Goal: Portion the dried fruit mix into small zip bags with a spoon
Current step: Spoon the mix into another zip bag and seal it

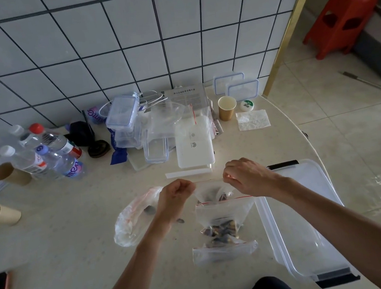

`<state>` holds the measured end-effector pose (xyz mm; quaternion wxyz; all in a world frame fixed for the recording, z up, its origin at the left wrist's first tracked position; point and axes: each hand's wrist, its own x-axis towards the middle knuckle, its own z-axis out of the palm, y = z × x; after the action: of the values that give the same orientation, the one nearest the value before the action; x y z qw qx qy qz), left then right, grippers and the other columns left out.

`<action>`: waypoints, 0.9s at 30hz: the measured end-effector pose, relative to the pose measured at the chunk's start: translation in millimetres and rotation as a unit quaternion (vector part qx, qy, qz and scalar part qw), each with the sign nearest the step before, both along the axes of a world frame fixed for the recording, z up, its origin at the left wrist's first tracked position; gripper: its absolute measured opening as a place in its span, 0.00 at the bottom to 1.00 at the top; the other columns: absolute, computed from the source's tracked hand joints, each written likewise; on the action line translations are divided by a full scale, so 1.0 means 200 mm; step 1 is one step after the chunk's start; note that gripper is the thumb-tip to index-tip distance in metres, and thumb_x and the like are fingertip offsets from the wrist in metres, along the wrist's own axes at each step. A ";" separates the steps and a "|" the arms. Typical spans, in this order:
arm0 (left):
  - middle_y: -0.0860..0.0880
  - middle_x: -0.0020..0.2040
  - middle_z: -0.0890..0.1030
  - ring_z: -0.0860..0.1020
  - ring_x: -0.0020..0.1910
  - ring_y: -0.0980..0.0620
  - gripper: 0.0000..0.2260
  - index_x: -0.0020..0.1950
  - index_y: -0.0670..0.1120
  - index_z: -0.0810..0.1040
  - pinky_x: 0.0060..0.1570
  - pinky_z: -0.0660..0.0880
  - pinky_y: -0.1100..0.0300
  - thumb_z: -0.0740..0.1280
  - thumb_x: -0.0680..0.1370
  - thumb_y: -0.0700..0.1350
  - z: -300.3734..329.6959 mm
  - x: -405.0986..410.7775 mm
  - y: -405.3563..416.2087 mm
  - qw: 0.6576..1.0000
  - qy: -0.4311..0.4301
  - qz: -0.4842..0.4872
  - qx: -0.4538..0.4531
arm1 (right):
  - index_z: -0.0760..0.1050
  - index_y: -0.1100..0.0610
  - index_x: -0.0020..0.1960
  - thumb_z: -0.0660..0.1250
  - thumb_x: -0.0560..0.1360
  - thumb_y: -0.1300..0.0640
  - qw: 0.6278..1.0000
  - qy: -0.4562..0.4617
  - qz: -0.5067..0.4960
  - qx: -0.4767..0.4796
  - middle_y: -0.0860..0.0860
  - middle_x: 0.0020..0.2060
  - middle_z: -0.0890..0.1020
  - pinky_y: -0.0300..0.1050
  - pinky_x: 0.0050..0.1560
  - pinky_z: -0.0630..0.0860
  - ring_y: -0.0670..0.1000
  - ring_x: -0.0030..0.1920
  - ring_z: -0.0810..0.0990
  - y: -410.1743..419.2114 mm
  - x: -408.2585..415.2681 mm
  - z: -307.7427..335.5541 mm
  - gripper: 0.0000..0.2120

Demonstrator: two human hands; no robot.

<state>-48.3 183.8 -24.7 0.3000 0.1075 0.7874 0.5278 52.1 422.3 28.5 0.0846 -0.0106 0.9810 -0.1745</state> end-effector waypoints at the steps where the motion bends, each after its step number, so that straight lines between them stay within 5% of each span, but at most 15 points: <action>1: 0.52 0.47 0.88 0.84 0.50 0.54 0.03 0.49 0.47 0.86 0.54 0.78 0.64 0.74 0.79 0.46 0.00 0.00 0.00 1.000 -0.005 0.002 0.002 | 0.81 0.60 0.52 0.61 0.85 0.55 1.000 -0.002 -0.004 0.002 0.53 0.48 0.83 0.46 0.58 0.71 0.55 0.49 0.81 0.02 0.01 0.00 0.12; 14: 0.55 0.50 0.89 0.85 0.54 0.56 0.05 0.51 0.47 0.83 0.60 0.80 0.52 0.69 0.83 0.46 0.03 0.03 -0.01 0.997 -0.017 -0.076 -0.005 | 0.82 0.59 0.56 0.64 0.85 0.52 0.998 -0.045 -0.043 -0.018 0.51 0.52 0.83 0.37 0.48 0.66 0.51 0.52 0.81 0.11 0.16 0.02 0.12; 19: 0.53 0.49 0.89 0.85 0.54 0.46 0.05 0.50 0.47 0.83 0.60 0.81 0.44 0.70 0.82 0.47 0.04 0.02 -0.04 0.994 0.005 -0.106 -0.025 | 0.82 0.59 0.54 0.66 0.84 0.53 0.993 -0.057 -0.069 -0.071 0.50 0.49 0.84 0.42 0.48 0.73 0.50 0.48 0.81 0.09 0.21 0.02 0.10; 21: 0.52 0.48 0.89 0.86 0.52 0.51 0.07 0.53 0.47 0.82 0.61 0.80 0.47 0.71 0.81 0.50 0.07 0.02 -0.04 0.993 -0.002 -0.122 -0.009 | 0.82 0.58 0.53 0.67 0.83 0.53 0.991 -0.064 -0.070 -0.096 0.50 0.49 0.84 0.42 0.47 0.74 0.49 0.46 0.80 0.08 0.22 0.02 0.09; 25: 0.56 0.52 0.87 0.84 0.55 0.62 0.30 0.63 0.58 0.78 0.52 0.80 0.61 0.75 0.67 0.72 0.10 0.05 -0.07 0.977 -0.004 -0.211 -0.032 | 0.83 0.54 0.55 0.67 0.83 0.51 0.984 -0.106 -0.081 -0.117 0.47 0.54 0.86 0.37 0.44 0.71 0.44 0.46 0.79 0.06 0.25 0.02 0.09; 27: 0.59 0.54 0.85 0.81 0.56 0.67 0.32 0.63 0.65 0.77 0.53 0.78 0.69 0.76 0.63 0.74 0.10 0.08 -0.07 0.965 0.045 -0.248 -0.071 | 0.83 0.53 0.55 0.66 0.83 0.50 0.983 -0.115 -0.081 -0.114 0.47 0.54 0.86 0.38 0.44 0.70 0.43 0.45 0.79 0.06 0.26 0.02 0.09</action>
<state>-32.5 170.5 -5.4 0.3928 0.3011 0.7843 0.3740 104.7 433.5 32.5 0.1808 0.0793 0.9360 -0.2914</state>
